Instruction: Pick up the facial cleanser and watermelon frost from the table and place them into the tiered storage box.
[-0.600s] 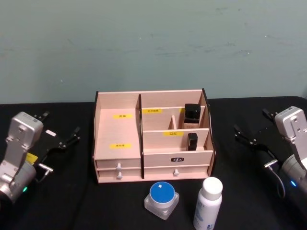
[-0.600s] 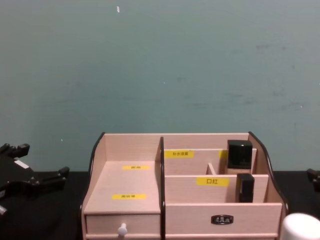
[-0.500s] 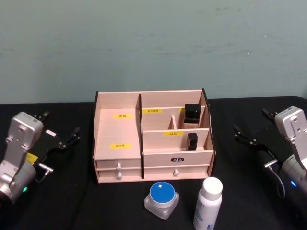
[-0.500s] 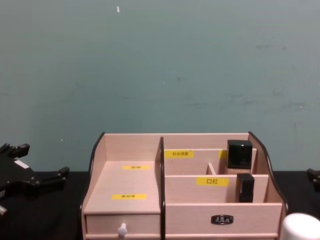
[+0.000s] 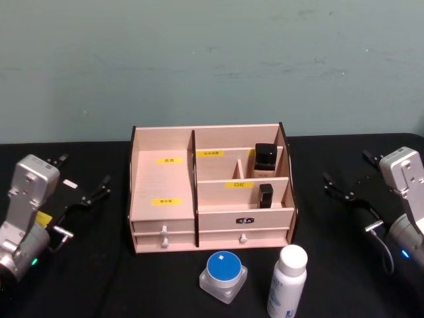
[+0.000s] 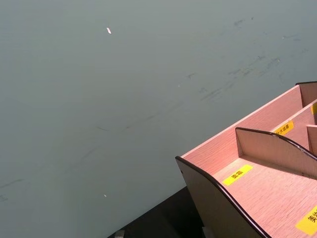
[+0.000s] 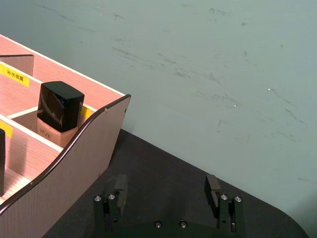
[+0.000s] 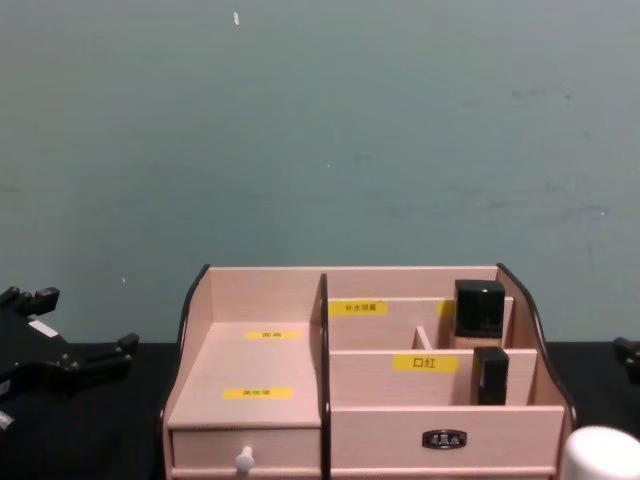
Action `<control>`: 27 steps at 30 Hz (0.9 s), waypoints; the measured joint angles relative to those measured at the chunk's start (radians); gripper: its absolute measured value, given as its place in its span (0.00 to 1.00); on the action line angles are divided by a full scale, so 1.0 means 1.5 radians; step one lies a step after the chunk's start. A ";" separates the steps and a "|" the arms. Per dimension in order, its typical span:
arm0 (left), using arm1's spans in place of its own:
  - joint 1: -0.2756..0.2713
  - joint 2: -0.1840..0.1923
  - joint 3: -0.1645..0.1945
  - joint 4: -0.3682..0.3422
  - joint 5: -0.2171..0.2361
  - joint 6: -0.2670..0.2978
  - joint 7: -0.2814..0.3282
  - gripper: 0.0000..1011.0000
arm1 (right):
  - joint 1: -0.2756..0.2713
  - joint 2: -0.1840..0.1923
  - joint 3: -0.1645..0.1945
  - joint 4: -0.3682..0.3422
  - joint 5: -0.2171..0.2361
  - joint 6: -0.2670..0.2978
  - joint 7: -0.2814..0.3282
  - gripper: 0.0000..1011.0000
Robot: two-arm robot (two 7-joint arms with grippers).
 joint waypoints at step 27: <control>0.000 0.000 0.000 0.000 0.000 0.000 0.000 1.00 | -0.033 0.029 0.031 -0.054 0.015 -0.003 0.028 0.99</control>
